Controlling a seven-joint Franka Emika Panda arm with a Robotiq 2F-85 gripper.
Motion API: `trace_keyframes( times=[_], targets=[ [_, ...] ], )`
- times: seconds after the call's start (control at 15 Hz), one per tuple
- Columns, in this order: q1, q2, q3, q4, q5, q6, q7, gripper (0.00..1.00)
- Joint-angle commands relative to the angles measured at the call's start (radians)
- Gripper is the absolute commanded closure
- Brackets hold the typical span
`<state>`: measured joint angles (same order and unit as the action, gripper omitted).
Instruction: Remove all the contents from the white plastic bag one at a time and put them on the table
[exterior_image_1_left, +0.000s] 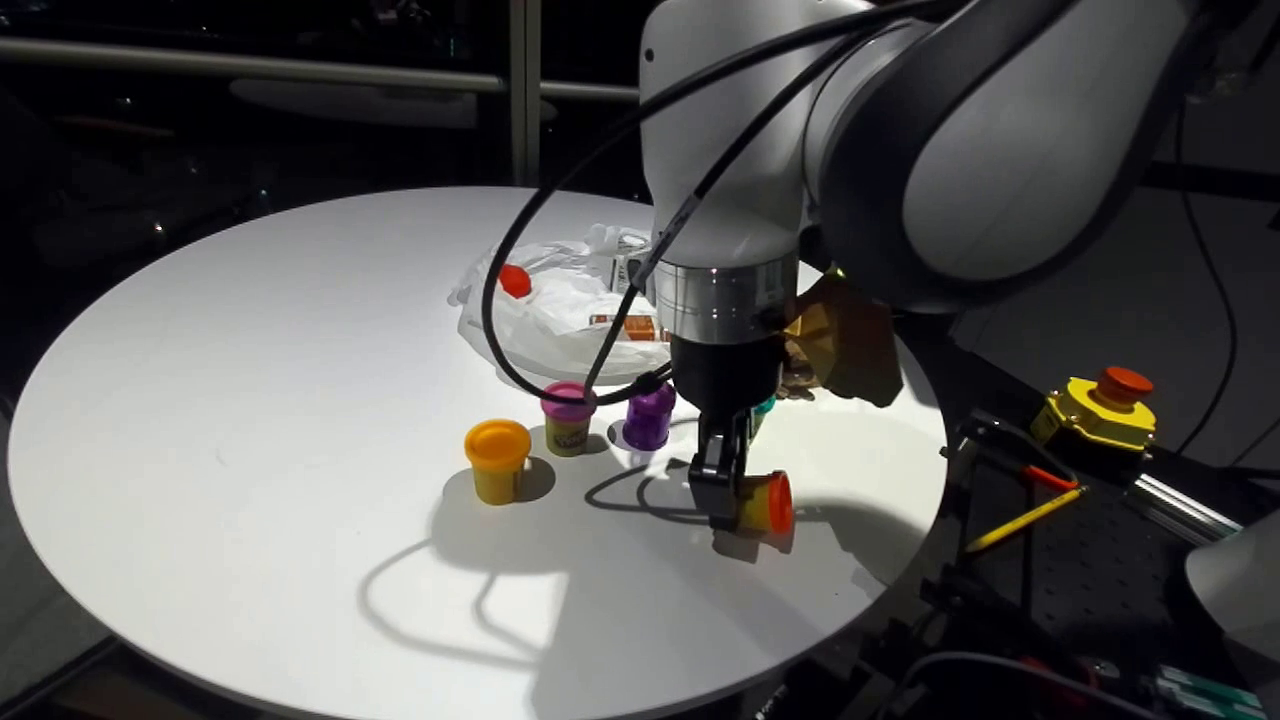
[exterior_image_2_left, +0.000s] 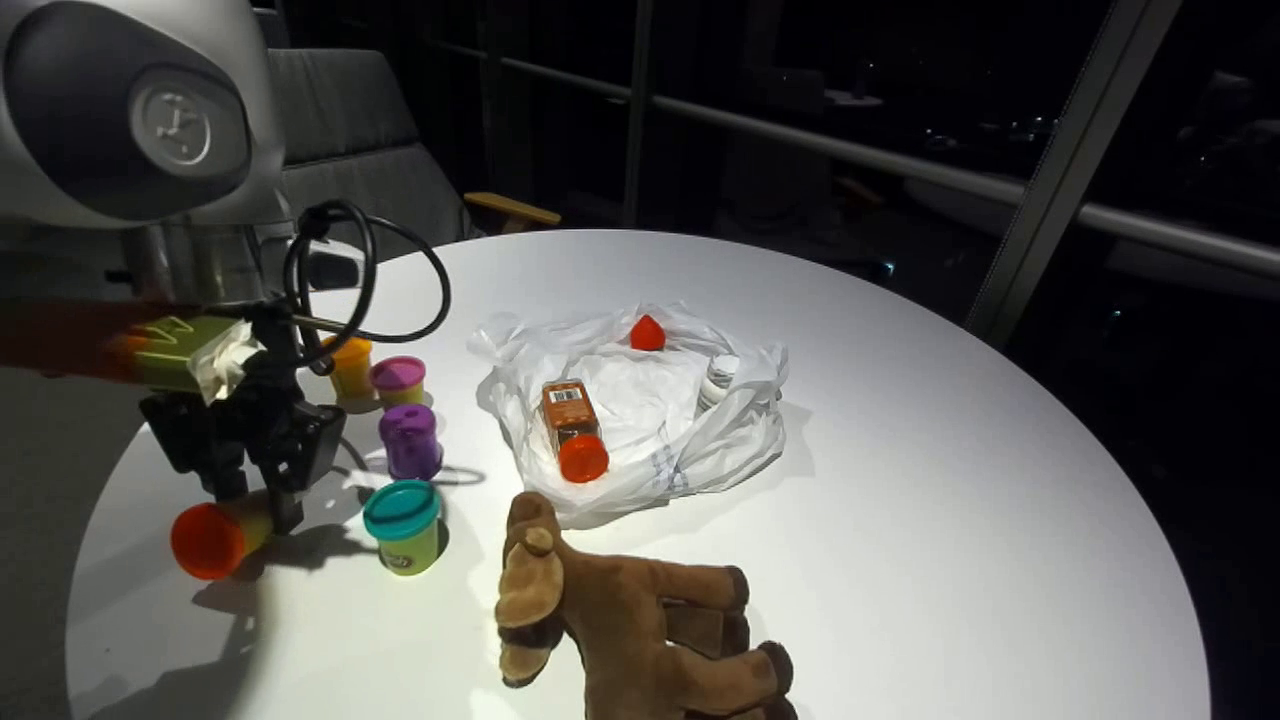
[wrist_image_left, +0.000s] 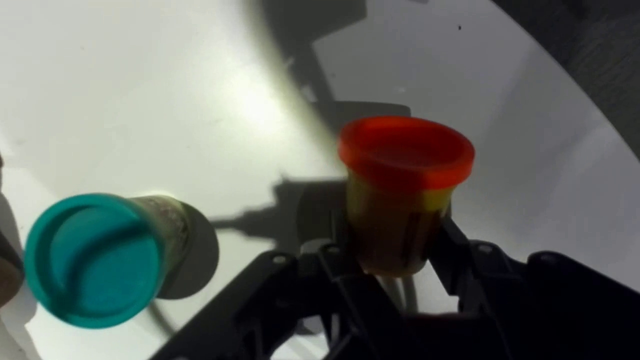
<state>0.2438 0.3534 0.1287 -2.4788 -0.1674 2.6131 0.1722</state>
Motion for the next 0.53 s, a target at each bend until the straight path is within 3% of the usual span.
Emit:
trace_keyframes(
  times=[0.0, 0.27, 0.47],
  targets=[
    [-0.007, 0.001, 0.037, 0.006, 0.011, -0.016, -0.109, 0.31],
    [0.029, -0.119, -0.001, -0.004, -0.071, -0.033, -0.064, 0.03],
    [0.005, -0.218, -0.041, 0.045, -0.16, -0.097, -0.073, 0.0]
  ],
)
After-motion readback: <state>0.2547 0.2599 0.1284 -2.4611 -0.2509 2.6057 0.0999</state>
